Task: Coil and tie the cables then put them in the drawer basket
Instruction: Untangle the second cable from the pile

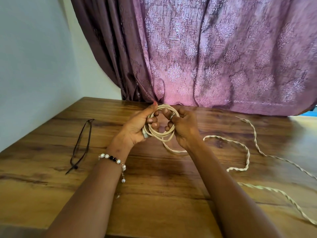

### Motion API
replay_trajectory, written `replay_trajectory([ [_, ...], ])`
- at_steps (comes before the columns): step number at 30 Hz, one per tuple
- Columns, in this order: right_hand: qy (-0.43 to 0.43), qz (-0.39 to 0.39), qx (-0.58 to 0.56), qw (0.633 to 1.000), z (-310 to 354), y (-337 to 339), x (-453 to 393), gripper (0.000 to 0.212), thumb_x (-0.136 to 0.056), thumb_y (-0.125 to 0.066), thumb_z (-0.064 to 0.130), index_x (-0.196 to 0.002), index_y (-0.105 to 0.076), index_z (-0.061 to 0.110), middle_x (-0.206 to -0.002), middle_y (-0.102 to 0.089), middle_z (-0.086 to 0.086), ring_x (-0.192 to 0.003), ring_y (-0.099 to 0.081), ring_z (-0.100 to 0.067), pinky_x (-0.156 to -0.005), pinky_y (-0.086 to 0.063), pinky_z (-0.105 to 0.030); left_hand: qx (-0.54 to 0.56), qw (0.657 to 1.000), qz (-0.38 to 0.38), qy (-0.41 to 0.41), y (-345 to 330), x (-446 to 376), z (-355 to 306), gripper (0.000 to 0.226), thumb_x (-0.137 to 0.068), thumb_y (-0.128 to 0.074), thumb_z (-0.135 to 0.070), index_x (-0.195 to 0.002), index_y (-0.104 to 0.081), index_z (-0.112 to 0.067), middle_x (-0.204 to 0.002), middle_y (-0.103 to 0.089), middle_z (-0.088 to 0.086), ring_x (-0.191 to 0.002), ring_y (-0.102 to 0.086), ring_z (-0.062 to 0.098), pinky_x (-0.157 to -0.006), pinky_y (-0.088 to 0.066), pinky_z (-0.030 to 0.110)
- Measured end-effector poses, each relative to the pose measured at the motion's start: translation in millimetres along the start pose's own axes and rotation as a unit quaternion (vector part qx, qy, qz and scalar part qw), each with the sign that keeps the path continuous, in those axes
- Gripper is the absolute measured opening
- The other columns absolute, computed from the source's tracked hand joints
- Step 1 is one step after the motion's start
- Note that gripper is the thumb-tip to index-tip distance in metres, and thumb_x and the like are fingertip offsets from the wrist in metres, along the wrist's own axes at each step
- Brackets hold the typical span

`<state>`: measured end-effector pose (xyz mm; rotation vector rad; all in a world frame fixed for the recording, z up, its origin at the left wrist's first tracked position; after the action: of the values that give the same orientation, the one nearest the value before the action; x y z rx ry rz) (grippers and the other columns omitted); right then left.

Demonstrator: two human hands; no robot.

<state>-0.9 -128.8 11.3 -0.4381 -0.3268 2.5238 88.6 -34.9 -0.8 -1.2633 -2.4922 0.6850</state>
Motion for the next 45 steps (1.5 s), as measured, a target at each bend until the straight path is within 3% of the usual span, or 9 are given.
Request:
replay_trajectory([
  [8,-0.018,0.084,0.048,0.995,-6.9,2.4,-4.1,0.032,-0.099,-0.045,0.033,-0.081,-0.057,0.009,-0.052,-0.027,0.003,-0.04,-0.022,-0.007,-0.04,-0.027,-0.019,0.033,0.999,-0.003,0.044,-4.1,9.2,-3.2,0.029,-0.098,-0.044,-0.026,-0.077,-0.052,-0.008,-0.042,-0.043,-0.005,-0.036,-0.047,0.008,-0.04,-0.042,0.015],
  [12,0.042,0.064,0.174,0.982,-6.8,-5.3,0.3,0.036,-0.102,-0.038,0.032,-0.104,-0.055,0.0,-0.04,-0.04,0.016,-0.034,-0.032,0.0,-0.038,-0.031,-0.019,-0.048,0.998,-0.043,0.003,-5.3,6.9,0.6,0.04,-0.083,-0.057,-0.053,-0.072,-0.053,-0.014,-0.041,-0.032,-0.007,-0.03,-0.03,0.005,-0.038,-0.028,0.012],
  [17,0.064,0.12,0.252,0.958,-9.5,-5.1,-0.1,0.031,-0.102,-0.039,0.031,-0.096,-0.056,0.005,-0.046,-0.049,0.014,-0.04,-0.046,-0.007,-0.051,-0.049,-0.04,-0.125,0.981,-0.142,-0.051,-8.1,10.2,0.2,0.063,-0.079,-0.04,-0.077,-0.056,-0.041,-0.018,-0.04,-0.03,-0.006,-0.029,-0.023,0.006,-0.04,-0.023,0.012],
  [24,0.133,0.19,0.494,0.838,-14.7,9.7,-7.1,0.012,-0.098,-0.043,0.006,-0.107,-0.051,0.01,-0.089,-0.062,-0.011,-0.078,-0.057,-0.016,-0.069,-0.037,-0.021,-0.149,0.972,-0.175,-0.047,-12.1,13.4,2.9,0.058,-0.086,-0.047,-0.067,-0.057,-0.045,-0.016,-0.042,-0.038,-0.003,-0.03,-0.03,0.007,-0.037,-0.023,0.01],
  [28,0.163,0.195,0.583,0.772,-26.2,16.4,-15.9,0.031,-0.094,-0.051,0.012,-0.121,-0.041,-0.001,-0.105,-0.063,-0.023,-0.094,-0.06,-0.039,-0.072,-0.042,-0.032,-0.184,0.966,-0.178,-0.032,-12.5,15.3,0.5,0.061,-0.087,-0.042,-0.068,-0.057,-0.043,-0.015,-0.041,-0.039,-0.002,-0.029,-0.03,0.008,-0.035,-0.021,0.01],
  [32,0.255,0.188,0.589,0.743,-19.5,5.8,-15.1,0.075,-0.081,-0.062,0.002,-0.146,-0.025,0.005,-0.136,-0.047,-0.02,-0.12,-0.047,-0.03,-0.094,-0.035,-0.023,-0.23,0.954,-0.19,-0.032,-12.6,16.3,1.2,0.06,-0.09,-0.037,-0.066,-0.059,-0.045,-0.016,-0.043,-0.038,0.0,-0.029,-0.028,0.008,-0.038,-0.02,0.011],
  [38,0.332,0.158,0.543,0.755,-16.7,-4.2,-15.5,0.046,-0.071,-0.052,-0.007,-0.116,-0.06,-0.004,-0.103,-0.066,-0.022,-0.094,-0.063,-0.037,-0.082,-0.042,-0.029,-0.21,0.959,-0.187,-0.004,-8.5,19.2,-4.5,0.072,-0.083,-0.028,-0.078,-0.049,-0.039,-0.017,-0.039,-0.032,-0.004,-0.029,-0.024,0.008,-0.037,-0.017,0.011],
  [41,0.265,0.139,0.489,0.819,-15.6,-1.6,-14.5,0.05,-0.068,-0.039,-0.006,-0.11,-0.064,0.002,-0.087,-0.067,-0.008,-0.076,-0.064,-0.022,-0.072,-0.049,-0.025,-0.18,0.958,-0.22,-0.027,-6.8,18.4,-7.0,0.067,-0.089,-0.03,-0.072,-0.056,-0.04,-0.015,-0.039,-0.034,-0.003,-0.029,-0.025,0.009,-0.037,-0.019,0.011],
  [45,0.064,0.182,0.261,0.946,-20.6,-3.7,-6.5,0.034,-0.09,-0.041,-0.014,-0.113,-0.06,0.003,-0.063,-0.058,0.014,-0.044,-0.049,-0.002,-0.062,-0.055,-0.052,-0.211,0.927,-0.296,-0.093,-2.2,14.4,-6.7,0.051,-0.094,-0.047,-0.054,-0.062,-0.04,-0.016,-0.04,-0.038,-0.001,-0.027,-0.03,0.011,-0.036,-0.024,0.012],
])
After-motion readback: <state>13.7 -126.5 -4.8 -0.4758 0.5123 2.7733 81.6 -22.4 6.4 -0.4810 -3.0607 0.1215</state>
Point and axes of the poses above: each hand's wrist, its own x-axis away from the middle knuckle, its own y-axis out of the back of the hand, z = x × y, the point moved 2 cm from there along -x, towards the middle knuckle
